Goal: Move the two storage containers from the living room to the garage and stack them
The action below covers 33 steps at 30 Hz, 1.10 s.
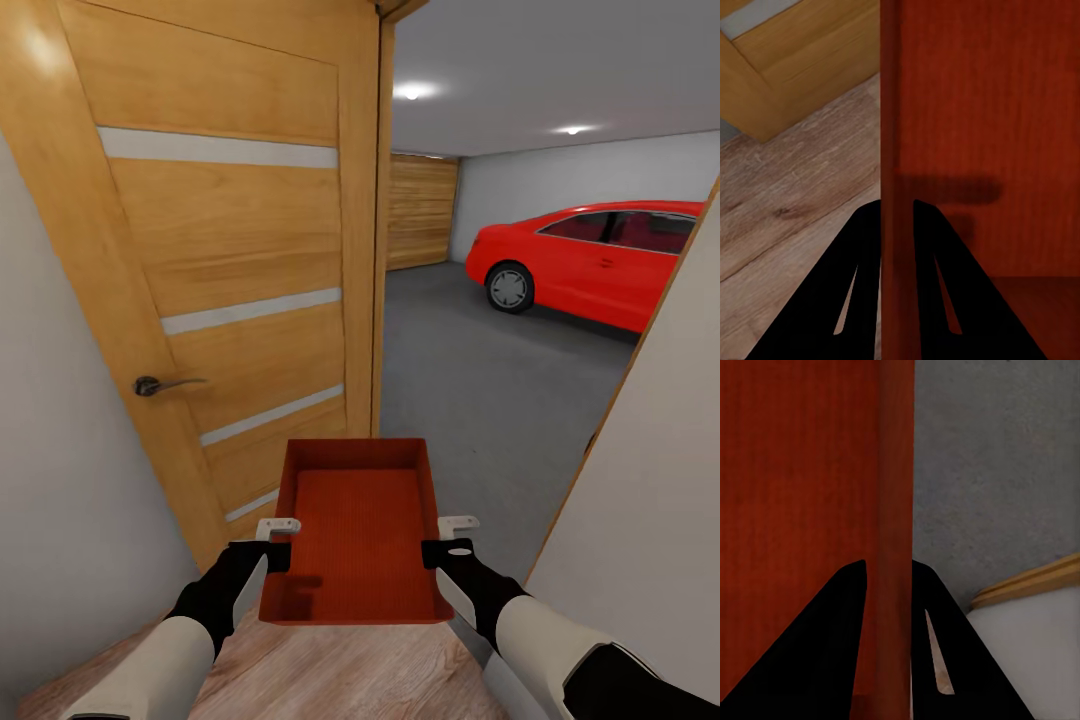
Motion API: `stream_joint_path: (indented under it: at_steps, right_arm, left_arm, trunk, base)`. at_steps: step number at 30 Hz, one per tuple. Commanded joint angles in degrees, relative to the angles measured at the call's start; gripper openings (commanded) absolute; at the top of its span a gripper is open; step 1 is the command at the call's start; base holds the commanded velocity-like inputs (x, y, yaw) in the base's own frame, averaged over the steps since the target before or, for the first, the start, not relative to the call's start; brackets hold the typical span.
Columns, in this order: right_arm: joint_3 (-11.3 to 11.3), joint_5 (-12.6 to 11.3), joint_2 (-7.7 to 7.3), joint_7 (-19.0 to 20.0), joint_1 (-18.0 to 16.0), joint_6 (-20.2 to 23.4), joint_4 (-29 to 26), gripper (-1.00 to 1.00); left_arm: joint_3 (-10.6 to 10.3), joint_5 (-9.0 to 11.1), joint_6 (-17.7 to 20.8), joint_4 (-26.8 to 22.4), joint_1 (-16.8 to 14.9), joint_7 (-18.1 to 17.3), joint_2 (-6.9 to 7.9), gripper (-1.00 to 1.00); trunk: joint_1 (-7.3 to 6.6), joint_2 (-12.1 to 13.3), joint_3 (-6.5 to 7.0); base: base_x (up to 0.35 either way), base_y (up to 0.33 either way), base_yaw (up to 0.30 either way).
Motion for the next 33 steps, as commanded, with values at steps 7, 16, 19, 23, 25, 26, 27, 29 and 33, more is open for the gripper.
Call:
stream_joint_path:
  at_steps: [7, 16, 19, 23, 25, 26, 27, 29, 33]
  right_arm:
    - [0.6, -0.9, 0.01, -0.5, 0.0, 0.4, 0.2, -1.0]
    - [0.8, -0.9, 0.03, -0.5, 0.0, 0.4, 0.2, -1.0]
    - [0.8, -0.9, 0.02, -0.5, 0.0, 0.4, 0.2, -1.0]
    - [0.8, -0.9, 0.02, -0.5, 0.0, 0.4, 0.2, -1.0]
    - [0.8, -0.9, 0.02, -0.5, 0.0, 0.4, 0.2, -1.0]
    - [0.8, -0.9, 0.02, -0.5, 0.0, 0.4, 0.2, -1.0]
    - [0.8, -0.9, 0.02, -0.5, 0.0, 0.4, 0.2, -1.0]
    - [0.8, -0.9, 0.02, -0.5, 0.0, 0.4, 0.2, -1.0]
    - [0.8, -0.9, 0.02, -0.5, 0.0, 0.4, 0.3, -1.0]
  left_arm:
    - [0.6, -2.2, -4.4, -0.2, -0.1, 0.5, -0.08, -1.0]
    - [0.5, -2.2, -4.4, -0.2, -0.1, 0.5, -0.08, -1.0]
    - [0.6, -2.2, -4.4, -0.2, -0.1, 0.6, -0.08, -1.0]
    - [0.6, -2.2, -4.4, -0.2, -0.1, 0.6, -0.08, -1.0]
    - [0.6, -2.2, -4.4, -0.2, -0.1, 0.6, -0.08, -1.0]
    - [0.6, -2.2, -4.4, -0.2, -0.1, 0.6, -0.08, -1.0]
    - [0.5, -2.2, -4.4, -0.2, -0.1, 0.6, -0.08, -1.0]
    - [0.5, -2.2, -4.4, -0.2, -0.1, 0.7, -0.08, -1.0]
    - [0.5, -2.2, -4.4, -0.2, -0.1, 0.7, -0.08, -1.0]
  trunk:
    - [0.03, -0.1, -0.13]
    - [0.03, -0.1, -0.13]
    - [0.03, -0.1, -0.13]
    - [0.03, -0.1, -0.13]
    - [0.03, -0.1, -0.13]
    - [0.03, -0.1, -0.13]
    - [0.03, -0.1, -0.13]
    - [0.03, -0.1, -0.13]
    - [0.03, -0.1, -0.13]
  base:
    - [0.0, 0.0, -0.023]
    - [0.0, 0.0, -0.117]
    - [0.0, 0.0, -0.009]
    - [0.0, 0.0, -0.001]
    - [0.0, 0.0, 0.0]
    - [0.0, 0.0, 0.0]
    - [0.0, 0.0, 0.0]
    - [0.0, 0.0, 0.0]
    - [0.0, 0.0, 0.0]
